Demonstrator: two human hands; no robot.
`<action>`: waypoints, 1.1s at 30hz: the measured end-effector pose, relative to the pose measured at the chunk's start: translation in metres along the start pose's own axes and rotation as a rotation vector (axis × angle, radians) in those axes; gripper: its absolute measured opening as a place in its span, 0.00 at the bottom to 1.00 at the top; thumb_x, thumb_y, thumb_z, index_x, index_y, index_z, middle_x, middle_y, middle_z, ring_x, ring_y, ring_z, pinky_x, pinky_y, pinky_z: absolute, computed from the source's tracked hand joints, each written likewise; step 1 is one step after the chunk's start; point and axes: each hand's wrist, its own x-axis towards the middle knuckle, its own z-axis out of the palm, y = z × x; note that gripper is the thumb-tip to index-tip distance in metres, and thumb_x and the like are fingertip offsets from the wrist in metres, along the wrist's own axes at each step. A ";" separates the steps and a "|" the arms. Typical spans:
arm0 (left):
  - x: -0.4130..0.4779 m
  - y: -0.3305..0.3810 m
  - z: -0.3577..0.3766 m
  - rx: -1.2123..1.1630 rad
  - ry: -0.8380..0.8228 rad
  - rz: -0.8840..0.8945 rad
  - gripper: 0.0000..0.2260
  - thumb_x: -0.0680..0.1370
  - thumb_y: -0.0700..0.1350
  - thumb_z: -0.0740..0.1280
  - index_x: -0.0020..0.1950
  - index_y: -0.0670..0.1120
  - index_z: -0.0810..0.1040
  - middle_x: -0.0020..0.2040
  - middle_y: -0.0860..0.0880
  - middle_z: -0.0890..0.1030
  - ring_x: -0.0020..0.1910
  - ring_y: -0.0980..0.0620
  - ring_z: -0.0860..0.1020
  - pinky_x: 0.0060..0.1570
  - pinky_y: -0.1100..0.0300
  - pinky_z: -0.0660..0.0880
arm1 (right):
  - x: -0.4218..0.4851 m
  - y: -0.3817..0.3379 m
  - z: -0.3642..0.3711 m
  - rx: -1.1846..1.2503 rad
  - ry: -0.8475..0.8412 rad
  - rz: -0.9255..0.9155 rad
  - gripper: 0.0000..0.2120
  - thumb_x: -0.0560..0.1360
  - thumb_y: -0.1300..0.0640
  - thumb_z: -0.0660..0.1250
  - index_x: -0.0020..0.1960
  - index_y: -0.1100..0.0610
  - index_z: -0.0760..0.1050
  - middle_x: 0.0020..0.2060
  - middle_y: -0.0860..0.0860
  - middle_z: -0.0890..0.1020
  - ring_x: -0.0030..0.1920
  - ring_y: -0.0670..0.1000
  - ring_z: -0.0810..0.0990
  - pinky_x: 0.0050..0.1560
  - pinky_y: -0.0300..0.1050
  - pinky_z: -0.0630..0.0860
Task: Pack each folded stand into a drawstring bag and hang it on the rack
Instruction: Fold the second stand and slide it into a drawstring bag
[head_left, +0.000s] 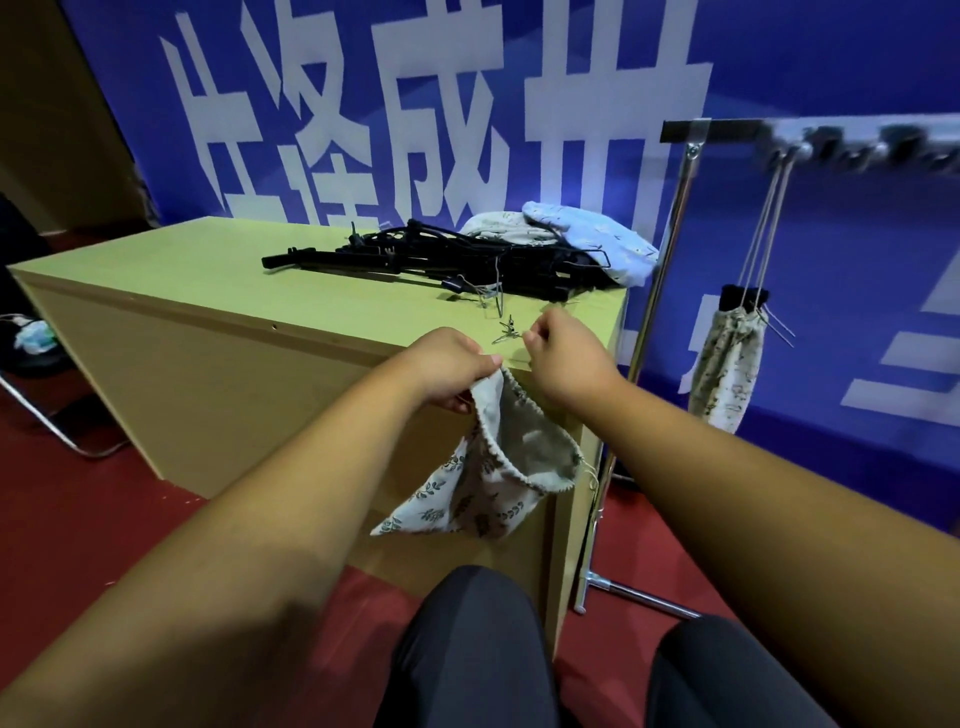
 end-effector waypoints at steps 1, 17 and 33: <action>-0.002 0.004 0.002 -0.026 0.000 -0.016 0.18 0.83 0.51 0.71 0.57 0.34 0.82 0.44 0.41 0.81 0.41 0.45 0.81 0.39 0.55 0.84 | -0.016 0.000 -0.005 0.036 0.006 -0.079 0.07 0.87 0.50 0.63 0.54 0.54 0.72 0.47 0.50 0.79 0.44 0.50 0.76 0.41 0.47 0.69; -0.053 0.068 0.027 -0.209 -0.054 -0.035 0.06 0.84 0.46 0.70 0.54 0.44 0.78 0.35 0.46 0.74 0.27 0.52 0.75 0.32 0.58 0.81 | -0.088 0.046 -0.068 -0.274 -0.221 -0.052 0.21 0.83 0.60 0.60 0.71 0.49 0.81 0.66 0.54 0.84 0.63 0.58 0.82 0.63 0.56 0.81; -0.061 0.060 0.110 0.185 -0.276 -0.049 0.09 0.83 0.45 0.72 0.57 0.40 0.81 0.41 0.42 0.85 0.34 0.50 0.84 0.37 0.54 0.83 | -0.136 0.118 -0.101 -0.531 -0.217 -0.009 0.22 0.87 0.48 0.54 0.80 0.43 0.68 0.57 0.55 0.84 0.49 0.57 0.80 0.40 0.50 0.74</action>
